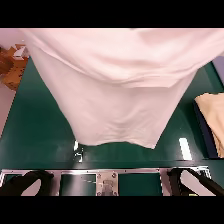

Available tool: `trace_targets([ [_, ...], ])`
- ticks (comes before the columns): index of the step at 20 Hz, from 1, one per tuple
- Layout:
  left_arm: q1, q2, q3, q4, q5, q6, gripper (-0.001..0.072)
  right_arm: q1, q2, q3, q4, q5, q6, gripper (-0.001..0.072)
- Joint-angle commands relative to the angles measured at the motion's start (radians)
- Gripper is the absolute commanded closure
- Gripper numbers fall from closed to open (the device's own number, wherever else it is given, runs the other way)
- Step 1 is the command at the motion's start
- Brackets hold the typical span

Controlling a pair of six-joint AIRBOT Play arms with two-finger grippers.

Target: Fold the shirts.

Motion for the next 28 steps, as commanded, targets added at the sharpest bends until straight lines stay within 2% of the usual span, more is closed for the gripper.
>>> trace_targets([
  [1, 0.0, -0.141, -0.147, -0.011, 0.065, -0.001, 0.0689, 0.073, -0.137, -0.158, -0.011, -0.003, -0.023, 0.0699],
  [5, 0.0, -0.441, -0.183, -0.069, 0.235, 0.002, 0.0689, 0.119, -0.303, -0.401, -0.036, -0.164, -0.029, 0.0699],
  [7, 0.0, -0.584, -0.183, -0.148, 0.271, 0.003, 0.0689, 0.122, -0.399, -0.462, -0.036, -0.187, -0.029, 0.0699],
  [10, -0.002, -0.744, -0.183, -0.267, 0.26, 0.003, 0.0688, 0.13, -0.541, -0.492, -0.036, -0.181, -0.048, 0.0699],
  [14, -0.002, -0.8, -0.183, -0.306, 0.185, 0.003, 0.0667, 0.148, -0.632, -0.493, -0.033, -0.179, -0.048, 0.0699],
  [15, 0.001, -0.791, -0.182, -0.305, 0.131, 0.002, 0.0315, 0.148, -0.633, -0.493, -0.034, -0.171, -0.049, 0.0698],
  [16, 0.013, -0.782, -0.163, -0.301, 0.05, -0.01, 0.0106, 0.144, -0.632, -0.486, -0.036, -0.149, -0.055, 0.0694],
  [17, 0.032, -0.772, -0.129, -0.301, -0.055, -0.023, 0.015, 0.135, -0.632, -0.469, -0.045, -0.107, -0.055, 0.0544],
  [18, 0.056, -0.768, -0.074, -0.302, -0.188, -0.032, 0.0306, 0.117, -0.632, -0.445, -0.063, -0.053, -0.055, 0.0341],
  [19, 0.08, -0.763, -0.023, -0.302, -0.315, -0.032, 0.051, 0.097, -0.632, -0.414, -0.089, 0.015, -0.055, 0.0288],
  [20, 0.105, -0.753, 0.013, -0.301, -0.432, -0.032, 0.0687, 0.076, -0.632, -0.381, -0.119, 0.089, -0.058, 0.0287],
  [22, 0.13, -0.712, 0.024, -0.251, -0.568, -0.053, 0.0689, 0.047, -0.632, -0.34, -0.134, 0.218, -0.11, 0.0286],
  [24, 0.122, -0.626, -0.047, -0.132, -0.626, -0.075, 0.069, 0.04, -0.631, -0.334, -0.135, 0.272, -0.148, 0.0286],
  [26, 0.112, -0.468, -0.259, -0.127, -0.589, -0.089, 0.069, 0.04, -0.631, -0.336, -0.134, 0.271, -0.153, 0.0286],
  [28, 0.091, -0.274, -0.554, -0.129, -0.488, -0.143, 0.0688, 0.044, -0.631, -0.336, -0.134, 0.252, -0.158, 0.0286],
])
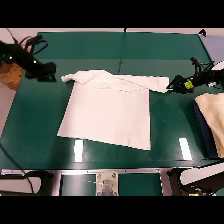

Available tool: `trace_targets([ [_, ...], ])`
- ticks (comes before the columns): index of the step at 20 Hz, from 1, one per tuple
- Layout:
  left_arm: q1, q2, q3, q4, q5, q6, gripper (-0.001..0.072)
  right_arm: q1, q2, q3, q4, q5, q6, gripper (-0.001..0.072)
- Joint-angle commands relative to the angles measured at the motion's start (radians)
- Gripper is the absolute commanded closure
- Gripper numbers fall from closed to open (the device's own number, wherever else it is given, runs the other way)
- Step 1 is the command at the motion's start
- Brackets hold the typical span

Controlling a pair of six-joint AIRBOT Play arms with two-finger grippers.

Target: Fold the shirts.

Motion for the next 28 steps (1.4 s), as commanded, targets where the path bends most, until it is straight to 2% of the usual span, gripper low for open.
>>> trace_targets([
  [1, -0.026, 0.296, -0.424, 0.032, 0.072, -0.098, 0.0687, -0.001, -0.001, 0.009, -0.006, 0.016, -0.022, 0.0283],
  [2, -0.04, 0.38, -0.571, 0.014, 0.117, -0.149, 0.0619, 0.002, -0.001, 0.009, -0.006, 0.0, -0.022, 0.0274],
  [3, -0.051, 0.448, -0.701, -0.022, 0.163, -0.187, 0.0184, 0.006, -0.001, 0.009, -0.006, -0.013, -0.022, 0.0274],
  [4, -0.06, 0.496, -0.805, -0.07, 0.206, -0.238, 0.0004, 0.01, -0.001, 0.009, -0.006, -0.026, -0.022, 0.0274],
  [6, -0.09, 0.55, -0.974, -0.205, 0.315, -0.246, 0.0002, 0.013, -0.001, 0.009, -0.006, -0.051, -0.022, 0.0262],
  [7, -0.119, 0.552, -1.035, -0.267, 0.38, -0.245, 0.0002, 0.013, -0.001, 0.009, -0.006, -0.059, -0.022, 0.0204],
  [10, -0.244, 0.536, -1.168, -0.42, 0.652, -0.246, 0.0002, 0.013, -0.001, 0.009, -0.003, -0.066, -0.022, 0.0196],
  [12, -0.322, 0.524, -1.221, -0.513, 0.823, -0.246, 0.0002, 0.013, -0.001, 0.009, -0.002, -0.067, -0.022, 0.0196],
  [14, -0.366, 0.522, -1.248, -0.537, 0.941, -0.275, 0.0002, 0.013, -0.001, 0.009, -0.002, -0.067, -0.022, 0.0196],
  [19, -0.381, 0.502, -1.25, -0.548, 1.096, -0.293, 0.0017, 0.013, -0.001, 0.009, -0.002, -0.093, -0.022, 0.0196],
  [20, -0.381, 0.475, -1.25, -0.572, 1.106, -0.295, 0.0156, 0.013, -0.001, 0.009, 0.001, -0.097, -0.022, 0.0196],
  [22, -0.381, 0.402, -1.248, -0.642, 1.106, -0.269, 0.0184, 0.013, -0.001, 0.009, 0.001, -0.1, -0.022, 0.0196],
  [23, -0.381, 0.37, -1.241, -0.673, 1.115, -0.227, 0.0213, 0.013, -0.001, 0.009, 0.001, -0.101, -0.023, 0.0196],
  [24, -0.381, 0.346, -1.224, -0.677, 1.13, -0.18, 0.0454, 0.013, -0.001, 0.009, 0.001, -0.105, -0.023, 0.0196],
  [25, -0.378, 0.334, -1.207, -0.672, 1.149, -0.137, 0.0629, 0.013, -0.001, 0.009, 0.0, -0.113, -0.023, 0.0196],
  [26, -0.364, 0.333, -1.188, -0.665, 1.149, -0.099, 0.0688, 0.012, -0.001, 0.01, 0.0, -0.119, -0.023, 0.0196],
  [28, -0.29, 0.335, -1.146, -0.623, 1.09, -0.06, 0.0688, 0.011, -0.001, 0.014, -0.008, -0.126, -0.036, 0.0196],
])
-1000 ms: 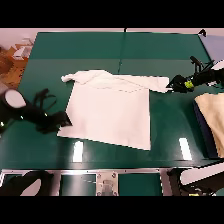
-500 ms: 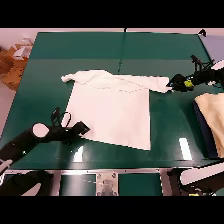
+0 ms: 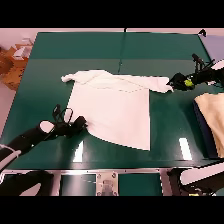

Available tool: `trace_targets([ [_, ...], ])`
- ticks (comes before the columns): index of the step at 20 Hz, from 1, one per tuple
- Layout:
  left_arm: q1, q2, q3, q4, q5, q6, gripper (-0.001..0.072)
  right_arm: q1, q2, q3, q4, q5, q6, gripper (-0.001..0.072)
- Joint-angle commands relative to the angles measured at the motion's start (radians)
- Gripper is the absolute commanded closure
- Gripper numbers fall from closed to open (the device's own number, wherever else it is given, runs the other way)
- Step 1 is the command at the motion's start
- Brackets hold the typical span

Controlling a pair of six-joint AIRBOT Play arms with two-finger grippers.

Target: Fold the shirts.

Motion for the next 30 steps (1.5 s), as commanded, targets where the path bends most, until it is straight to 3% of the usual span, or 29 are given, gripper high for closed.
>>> trace_targets([
  [1, 0.11, -0.021, 0.069, 0.063, -0.067, 0.092, 0.0688, -0.001, -0.002, 0.007, -0.01, -0.019, -0.03, 0.0195],
  [5, 0.25, -0.021, 0.151, 0.203, -0.223, 0.095, 0.0688, 0.0, -0.028, 0.019, -0.029, -0.078, -0.034, 0.0194],
  [11, 0.378, -0.021, 0.203, 0.271, -0.299, 0.134, 0.0688, -0.014, -0.149, 0.079, -0.047, -0.089, 0.011, 0.0192],
  [14, 0.419, -0.021, 0.203, 0.272, -0.313, 0.161, 0.0688, -0.012, -0.199, 0.082, 0.05, -0.073, -0.002, 0.0163],
  [17, 0.455, -0.021, 0.203, 0.27, -0.314, 0.179, 0.0688, -0.006, -0.235, 0.082, 0.23, -0.016, -0.082, 0.0168],
  [18, 0.46, -0.021, 0.204, 0.271, -0.311, 0.186, 0.0689, 0.0, -0.235, 0.082, 0.254, -0.007, -0.093, 0.0317],
  [19, 0.467, -0.022, 0.211, 0.28, -0.308, 0.187, 0.0689, 0.003, -0.235, 0.088, 0.261, 0.018, -0.099, 0.0636],
  [20, 0.473, -0.022, 0.227, 0.298, -0.301, 0.187, 0.0688, 0.003, -0.233, 0.089, 0.27, 0.049, -0.098, 0.0697],
  [24, 0.516, -0.029, 0.38, 0.378, -0.262, 0.187, 0.0689, -0.001, -0.182, -0.023, 0.196, 0.176, -0.028, 0.0701],
  [30, 0.547, -0.28, 0.752, 0.393, -0.317, 0.313, 0.0688, 0.005, 0.232, -0.741, 0.187, 0.029, 0.004, 0.07],
])
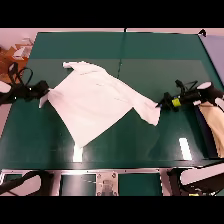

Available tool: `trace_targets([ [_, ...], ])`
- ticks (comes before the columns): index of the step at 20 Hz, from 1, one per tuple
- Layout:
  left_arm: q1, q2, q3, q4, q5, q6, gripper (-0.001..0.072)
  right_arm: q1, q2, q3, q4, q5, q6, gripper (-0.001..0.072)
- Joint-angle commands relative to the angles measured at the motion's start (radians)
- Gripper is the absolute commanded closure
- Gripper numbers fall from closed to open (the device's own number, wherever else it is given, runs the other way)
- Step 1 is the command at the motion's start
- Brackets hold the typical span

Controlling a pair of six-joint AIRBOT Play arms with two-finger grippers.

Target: Fold the shirts.

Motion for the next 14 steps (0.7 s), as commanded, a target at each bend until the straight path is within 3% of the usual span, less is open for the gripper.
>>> trace_targets([
  [1, 0.01, -0.18, 0.23, 0.012, -0.061, 0.064, 0.0688, 0.009, 0.264, -0.409, 0.019, -0.097, 0.028, 0.0699],
  [3, 0.007, -0.29, 0.35, 0.007, -0.115, 0.064, 0.0688, 0.024, 0.409, -0.581, 0.06, -0.177, 0.027, 0.0699],
  [6, -0.002, -0.378, 0.451, -0.043, -0.174, 0.075, 0.0686, 0.055, 0.516, -0.652, 0.08, -0.254, 0.023, 0.0698],
  [7, -0.002, -0.38, 0.46, -0.048, -0.213, 0.075, 0.0571, 0.063, 0.523, -0.633, 0.087, -0.253, 0.022, 0.0696],
  [8, 0.004, -0.378, 0.476, -0.039, -0.278, 0.074, 0.0231, 0.065, 0.523, -0.597, 0.08, -0.241, 0.016, 0.0596],
  [9, 0.016, -0.372, 0.495, -0.025, -0.369, 0.073, 0.0109, 0.064, 0.523, -0.551, 0.064, -0.217, -0.009, 0.0404],
  [10, 0.036, -0.366, 0.52, -0.002, -0.475, 0.068, 0.0123, 0.061, 0.524, -0.49, 0.013, -0.178, -0.01, 0.0336],
  [11, 0.056, -0.359, 0.541, 0.024, -0.562, 0.042, 0.0175, 0.056, 0.524, -0.428, -0.043, -0.135, 0.004, 0.0336],
  [12, 0.08, -0.344, 0.551, 0.038, -0.642, 0.039, 0.0656, 0.057, 0.525, -0.362, -0.1, -0.093, 0.023, 0.0336],
  [14, 0.103, -0.295, 0.541, 0.094, -0.715, 0.033, 0.0689, 0.058, 0.526, -0.262, -0.14, -0.031, 0.036, 0.0336],
])
